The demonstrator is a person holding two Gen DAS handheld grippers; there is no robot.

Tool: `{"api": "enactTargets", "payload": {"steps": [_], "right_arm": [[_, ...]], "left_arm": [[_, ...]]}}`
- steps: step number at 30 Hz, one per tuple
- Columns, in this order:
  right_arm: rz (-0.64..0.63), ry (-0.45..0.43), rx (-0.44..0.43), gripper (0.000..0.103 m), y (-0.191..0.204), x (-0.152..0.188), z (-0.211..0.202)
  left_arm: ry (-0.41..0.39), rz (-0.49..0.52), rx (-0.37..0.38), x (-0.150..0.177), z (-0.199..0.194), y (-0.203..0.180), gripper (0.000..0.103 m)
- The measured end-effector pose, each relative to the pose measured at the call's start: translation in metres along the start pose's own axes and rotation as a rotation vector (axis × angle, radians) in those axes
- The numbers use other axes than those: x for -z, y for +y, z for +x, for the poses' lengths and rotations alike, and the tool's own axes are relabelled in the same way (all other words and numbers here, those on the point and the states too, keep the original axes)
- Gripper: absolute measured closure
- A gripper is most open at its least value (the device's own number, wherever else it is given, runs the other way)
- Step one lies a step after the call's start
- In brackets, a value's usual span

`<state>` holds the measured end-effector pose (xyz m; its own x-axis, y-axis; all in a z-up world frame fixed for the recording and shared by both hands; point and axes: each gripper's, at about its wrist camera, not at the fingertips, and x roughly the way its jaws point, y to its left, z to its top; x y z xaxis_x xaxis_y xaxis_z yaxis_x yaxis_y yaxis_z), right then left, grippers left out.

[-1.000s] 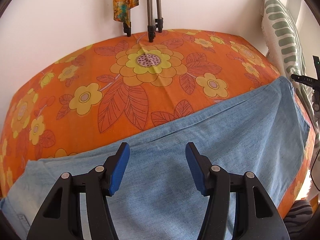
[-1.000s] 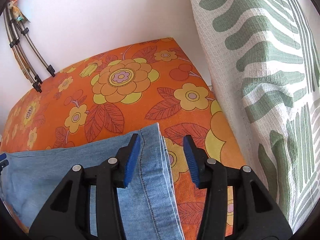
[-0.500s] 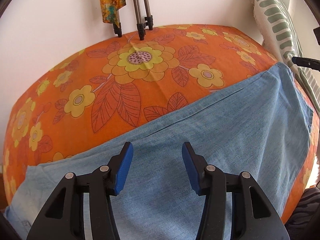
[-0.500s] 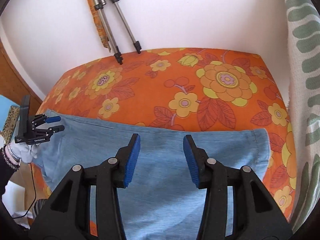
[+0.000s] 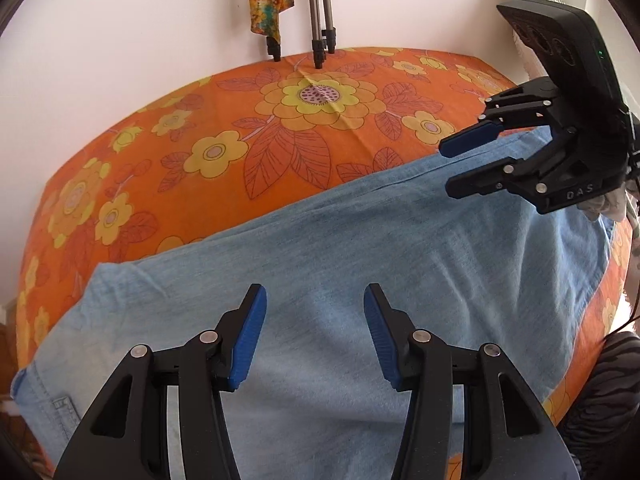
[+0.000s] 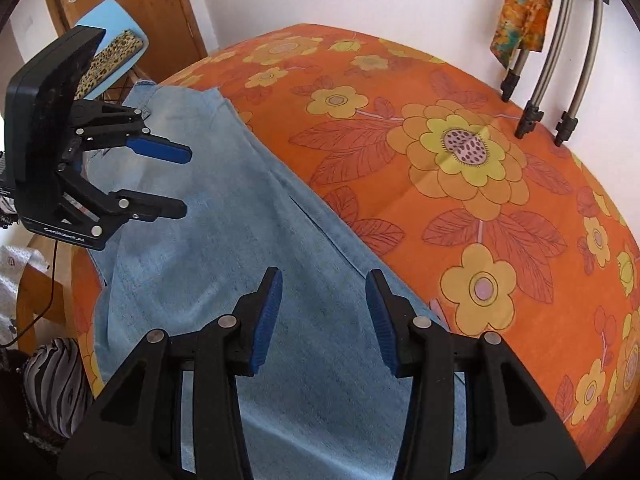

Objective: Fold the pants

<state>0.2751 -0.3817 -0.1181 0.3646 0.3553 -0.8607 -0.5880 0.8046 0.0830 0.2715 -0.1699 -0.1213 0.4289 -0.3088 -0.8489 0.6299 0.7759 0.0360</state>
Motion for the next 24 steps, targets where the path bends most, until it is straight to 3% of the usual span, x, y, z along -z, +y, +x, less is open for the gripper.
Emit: {"api": "enactTargets", "payload": {"steps": [11,12,13,14,19,24], "right_arm": [[-0.120,0.103,-0.006,0.066,0.004,-0.014,0.045],[-0.115,0.104,-0.008,0.070,0.004,-0.014,0.044],[-0.113,0.103,-0.009,0.089,0.004,-0.014,0.043],[-0.115,0.105,-0.019,0.094,0.005,-0.013,0.043],[-0.168,0.081,0.075,0.101,0.020,-0.016,0.035],[-0.122,0.032,0.175,0.102,0.001,-0.032,0.028]], "left_arm": [[0.019,-0.099,-0.005,0.064,-0.031,0.023,0.053],[0.021,-0.106,-0.006,0.067,-0.032,0.024,0.053],[0.023,-0.114,-0.008,0.070,-0.032,0.026,0.053],[0.022,-0.123,-0.011,0.072,-0.033,0.028,0.053],[0.013,-0.157,-0.010,0.076,-0.034,0.036,0.053],[0.018,-0.143,0.005,0.078,-0.035,0.033,0.053]]}}
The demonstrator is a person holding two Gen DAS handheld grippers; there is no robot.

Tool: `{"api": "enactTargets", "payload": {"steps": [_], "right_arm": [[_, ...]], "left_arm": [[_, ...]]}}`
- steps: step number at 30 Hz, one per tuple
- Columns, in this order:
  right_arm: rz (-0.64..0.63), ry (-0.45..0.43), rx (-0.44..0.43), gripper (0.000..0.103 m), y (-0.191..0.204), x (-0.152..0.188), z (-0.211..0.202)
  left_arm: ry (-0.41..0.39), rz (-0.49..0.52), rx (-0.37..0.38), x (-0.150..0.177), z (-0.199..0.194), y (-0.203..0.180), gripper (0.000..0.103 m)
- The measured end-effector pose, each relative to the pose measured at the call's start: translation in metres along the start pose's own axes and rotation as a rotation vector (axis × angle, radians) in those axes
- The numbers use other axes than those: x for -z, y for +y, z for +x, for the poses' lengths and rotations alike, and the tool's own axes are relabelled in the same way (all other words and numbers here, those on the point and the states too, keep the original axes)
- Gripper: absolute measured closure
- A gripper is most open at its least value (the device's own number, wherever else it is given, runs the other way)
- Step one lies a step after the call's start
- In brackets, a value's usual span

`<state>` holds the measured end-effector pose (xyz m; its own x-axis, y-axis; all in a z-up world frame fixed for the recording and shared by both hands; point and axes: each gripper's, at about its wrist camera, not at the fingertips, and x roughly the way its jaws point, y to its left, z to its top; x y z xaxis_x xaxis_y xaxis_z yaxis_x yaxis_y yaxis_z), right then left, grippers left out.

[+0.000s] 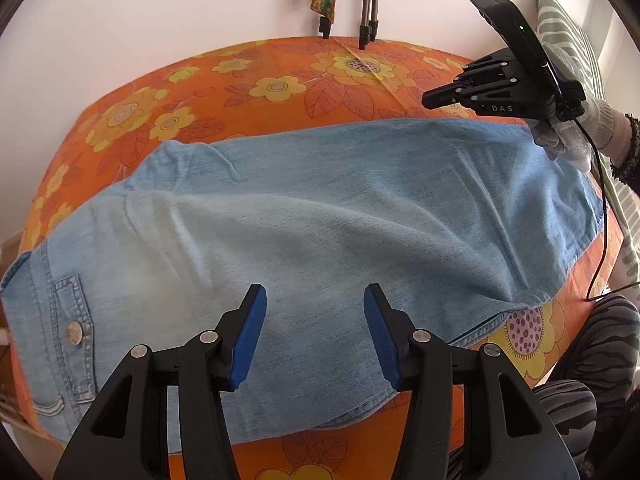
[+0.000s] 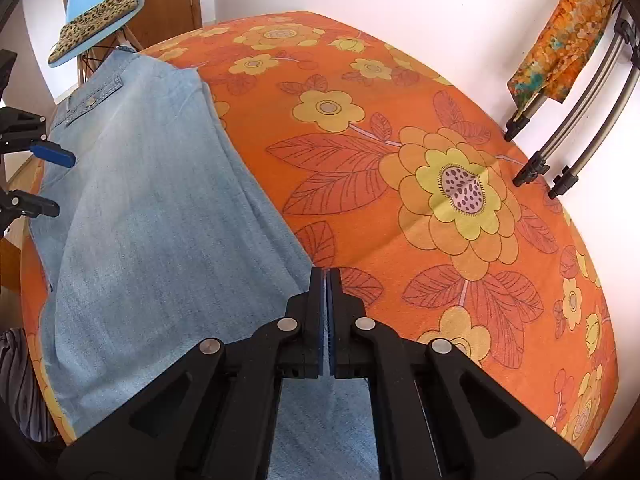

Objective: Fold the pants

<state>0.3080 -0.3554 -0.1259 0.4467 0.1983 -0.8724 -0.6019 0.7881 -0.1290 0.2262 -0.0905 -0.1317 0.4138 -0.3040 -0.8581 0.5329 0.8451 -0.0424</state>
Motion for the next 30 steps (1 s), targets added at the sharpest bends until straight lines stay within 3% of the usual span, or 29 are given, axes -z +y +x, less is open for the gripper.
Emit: {"api": "enactTargets", "payload": {"steps": [2,4,5,7,9,11,17,21,24,25,26,30], "right_arm": [[0.007,0.025,0.024,0.102,-0.005,0.000,0.006],[0.048,0.036,-0.026,0.101,-0.011,0.002,0.005],[0.075,0.029,-0.070,0.098,-0.015,0.004,0.002],[0.114,0.006,-0.124,0.082,-0.020,0.007,-0.005],[0.117,-0.003,-0.176,0.076,-0.020,0.011,-0.009],[0.097,0.006,-0.172,0.076,-0.016,0.012,-0.008],[0.062,0.040,-0.152,0.076,-0.009,0.015,0.004],[0.054,0.062,-0.155,0.076,-0.005,0.015,0.014],[0.028,0.067,-0.145,0.076,0.001,0.015,0.016],[0.025,0.070,-0.152,0.080,0.003,0.015,0.016],[0.015,0.067,-0.153,0.100,0.005,0.016,0.015],[-0.046,0.063,-0.070,0.102,0.019,0.014,0.009]], "left_arm": [[0.006,0.006,0.006,0.002,-0.001,-0.001,0.053],[0.009,0.017,0.010,0.005,-0.003,-0.003,0.053],[0.010,0.017,0.011,0.007,-0.004,-0.002,0.053],[0.013,0.006,0.026,0.011,-0.006,-0.002,0.053],[0.015,-0.001,0.048,0.015,-0.008,-0.003,0.053],[0.025,0.011,0.068,0.020,-0.011,-0.008,0.053],[0.079,0.145,0.012,0.044,-0.017,-0.026,0.053],[0.099,0.118,0.031,0.044,-0.011,-0.019,0.053],[0.113,0.098,0.042,0.045,-0.004,-0.014,0.061],[0.115,0.088,0.046,0.045,-0.003,-0.012,0.064],[0.114,0.076,0.053,0.046,-0.002,-0.010,0.065],[0.106,0.055,0.069,0.046,-0.004,-0.008,0.066]]}}
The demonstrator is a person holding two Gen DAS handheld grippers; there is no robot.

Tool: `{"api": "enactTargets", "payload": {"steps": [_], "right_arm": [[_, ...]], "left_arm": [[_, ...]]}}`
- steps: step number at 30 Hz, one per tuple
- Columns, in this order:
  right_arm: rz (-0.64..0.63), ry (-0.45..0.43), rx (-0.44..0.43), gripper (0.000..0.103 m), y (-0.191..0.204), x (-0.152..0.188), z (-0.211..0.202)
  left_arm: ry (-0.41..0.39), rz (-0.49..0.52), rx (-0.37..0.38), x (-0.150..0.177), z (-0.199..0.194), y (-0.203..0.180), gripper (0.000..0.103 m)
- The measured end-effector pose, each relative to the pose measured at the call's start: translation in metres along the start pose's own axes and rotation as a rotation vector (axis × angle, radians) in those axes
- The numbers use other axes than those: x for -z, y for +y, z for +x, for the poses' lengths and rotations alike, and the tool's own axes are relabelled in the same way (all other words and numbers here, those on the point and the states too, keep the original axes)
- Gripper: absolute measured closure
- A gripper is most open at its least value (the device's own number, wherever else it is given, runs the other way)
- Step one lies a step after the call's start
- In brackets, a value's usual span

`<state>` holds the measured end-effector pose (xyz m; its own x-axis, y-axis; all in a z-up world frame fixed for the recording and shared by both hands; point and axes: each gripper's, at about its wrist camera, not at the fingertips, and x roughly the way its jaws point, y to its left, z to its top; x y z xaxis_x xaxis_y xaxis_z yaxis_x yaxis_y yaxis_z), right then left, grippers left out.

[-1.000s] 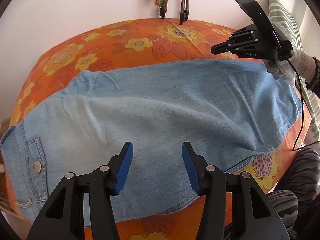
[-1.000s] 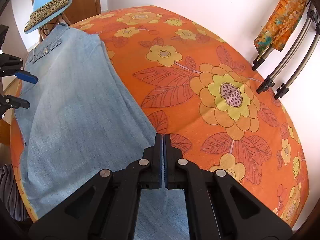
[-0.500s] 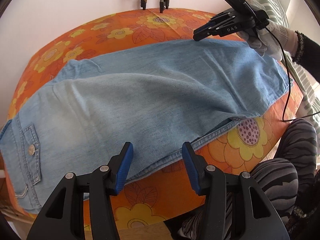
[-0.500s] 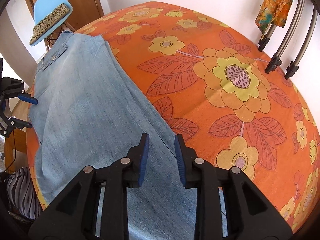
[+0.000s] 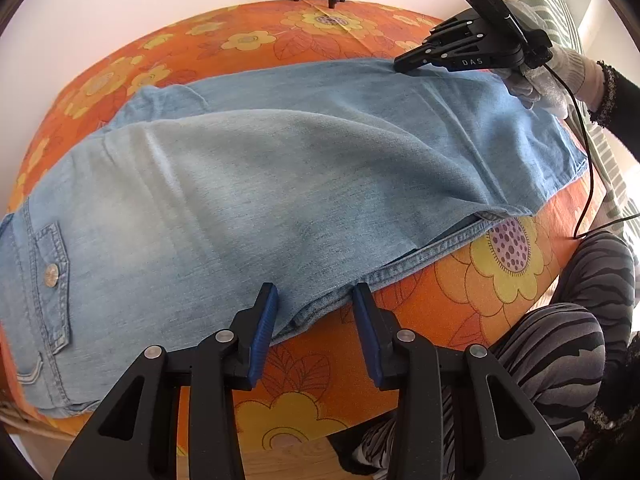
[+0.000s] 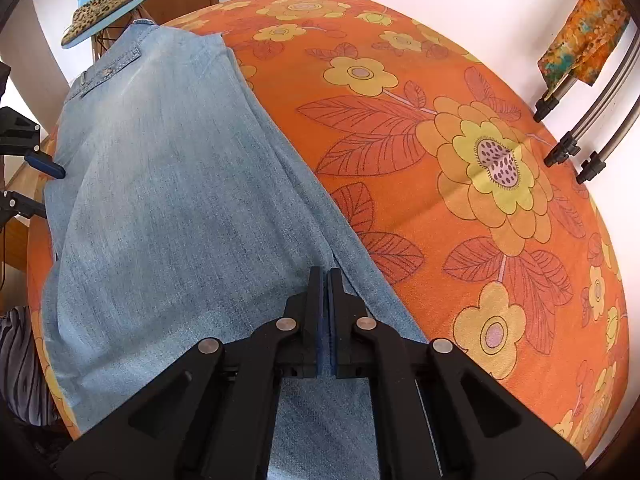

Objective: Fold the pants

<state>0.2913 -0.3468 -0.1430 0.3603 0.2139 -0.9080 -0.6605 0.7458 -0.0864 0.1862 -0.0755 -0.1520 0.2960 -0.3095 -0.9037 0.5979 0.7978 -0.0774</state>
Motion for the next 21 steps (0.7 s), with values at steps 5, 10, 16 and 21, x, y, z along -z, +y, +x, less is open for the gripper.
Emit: {"api": "enactTargets", "payload": {"steps": [5,10,16,21], "right_arm": [[0.067,-0.038,0.076,0.102,-0.021,-0.008,-0.005],[0.200,-0.069,0.090,0.095,-0.038,0.013,-0.035],[0.560,-0.281,0.128,0.071,-0.080,0.135,-0.176],[0.816,-0.290,0.292,0.060,-0.071,0.265,-0.248]], "left_arm": [[0.005,0.005,-0.008,-0.002,-0.001,-0.002,0.066],[-0.013,0.051,-0.026,-0.009,-0.018,-0.014,0.066],[-0.129,0.181,0.016,-0.054,-0.046,-0.063,0.066],[-0.202,0.322,0.116,-0.093,-0.046,-0.141,0.066]]}}
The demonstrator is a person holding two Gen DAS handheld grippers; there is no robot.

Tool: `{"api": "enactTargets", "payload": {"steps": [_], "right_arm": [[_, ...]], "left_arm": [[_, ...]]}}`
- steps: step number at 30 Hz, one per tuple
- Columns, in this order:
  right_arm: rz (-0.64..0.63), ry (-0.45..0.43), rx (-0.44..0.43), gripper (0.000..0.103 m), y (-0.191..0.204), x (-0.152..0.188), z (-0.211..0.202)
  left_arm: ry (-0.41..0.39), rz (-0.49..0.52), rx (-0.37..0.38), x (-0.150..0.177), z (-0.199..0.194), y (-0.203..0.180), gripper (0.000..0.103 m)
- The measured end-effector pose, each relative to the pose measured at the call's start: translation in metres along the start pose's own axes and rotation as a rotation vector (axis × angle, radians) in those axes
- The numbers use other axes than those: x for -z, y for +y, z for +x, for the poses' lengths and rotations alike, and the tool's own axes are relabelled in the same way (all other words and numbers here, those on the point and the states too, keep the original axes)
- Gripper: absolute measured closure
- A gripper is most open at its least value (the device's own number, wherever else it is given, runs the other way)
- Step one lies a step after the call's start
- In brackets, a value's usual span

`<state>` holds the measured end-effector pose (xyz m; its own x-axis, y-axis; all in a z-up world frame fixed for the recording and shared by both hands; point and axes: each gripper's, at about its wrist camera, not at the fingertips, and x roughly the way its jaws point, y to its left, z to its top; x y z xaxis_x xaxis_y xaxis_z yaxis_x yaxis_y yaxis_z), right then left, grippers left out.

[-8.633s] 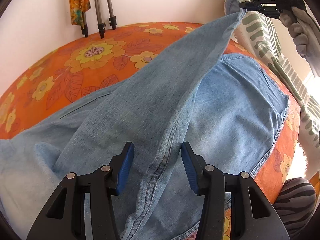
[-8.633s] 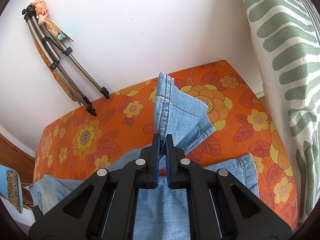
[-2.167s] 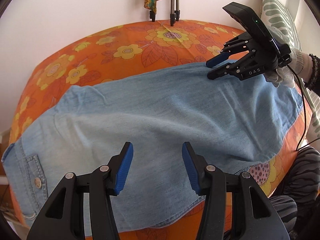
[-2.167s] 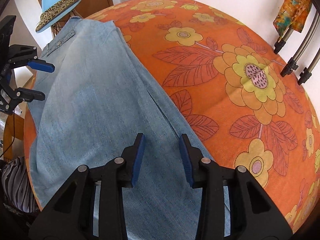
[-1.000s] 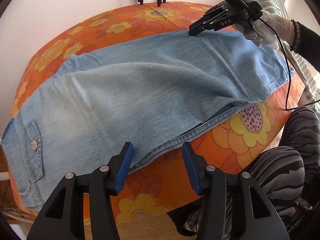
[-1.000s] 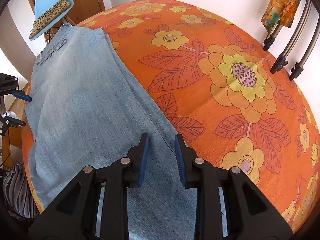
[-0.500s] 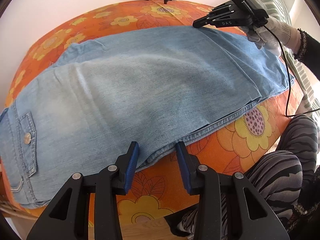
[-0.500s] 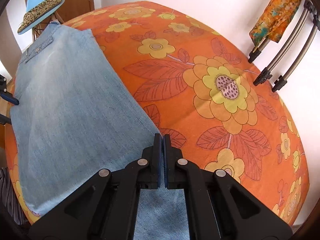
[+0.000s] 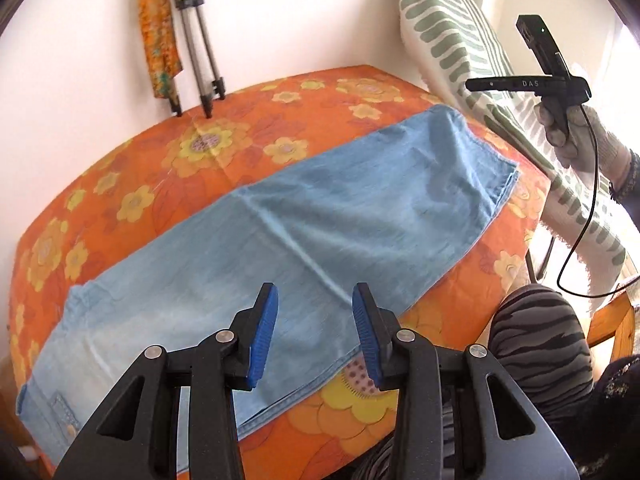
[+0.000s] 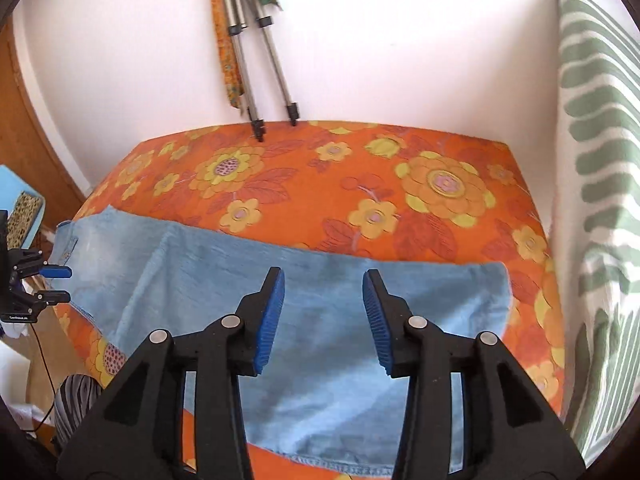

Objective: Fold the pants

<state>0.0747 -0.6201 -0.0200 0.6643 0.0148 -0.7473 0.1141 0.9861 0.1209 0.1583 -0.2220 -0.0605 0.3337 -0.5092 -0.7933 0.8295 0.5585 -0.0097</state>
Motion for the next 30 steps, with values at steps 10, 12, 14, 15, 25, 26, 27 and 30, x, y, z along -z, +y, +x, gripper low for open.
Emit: {"api": "enactTargets", "payload": {"steps": [10,12,14,15,25,26,27,30], "right_arm": [[0.398,0.081,0.163,0.060,-0.133,0.127,-0.056],[0.457,0.082,0.130,0.060,-0.144,0.138,-0.055],[0.507,0.086,0.100,0.060,-0.150,0.144,-0.047],[0.524,0.090,0.095,0.060,-0.151,0.146,-0.042],[0.599,0.160,0.035,0.092,-0.159,0.157,0.003],[0.604,0.154,0.033,0.096,-0.161,0.157,0.001],[0.616,0.142,0.018,0.097,-0.163,0.156,-0.001],[0.631,0.105,-0.024,0.098,-0.164,0.150,-0.012]], "left_arm": [[0.011,0.245,0.230,-0.088,0.084,-0.149,0.066],[0.028,0.277,0.267,-0.101,0.101,-0.177,0.066],[0.037,0.324,0.282,-0.111,0.117,-0.205,0.066],[0.044,0.345,0.288,-0.115,0.125,-0.217,0.066],[0.132,0.384,0.310,-0.130,0.192,-0.263,0.066],[0.131,0.382,0.302,-0.131,0.194,-0.265,0.066],[0.131,0.376,0.302,-0.132,0.195,-0.265,0.066],[0.120,0.358,0.321,-0.136,0.193,-0.266,0.066]]}}
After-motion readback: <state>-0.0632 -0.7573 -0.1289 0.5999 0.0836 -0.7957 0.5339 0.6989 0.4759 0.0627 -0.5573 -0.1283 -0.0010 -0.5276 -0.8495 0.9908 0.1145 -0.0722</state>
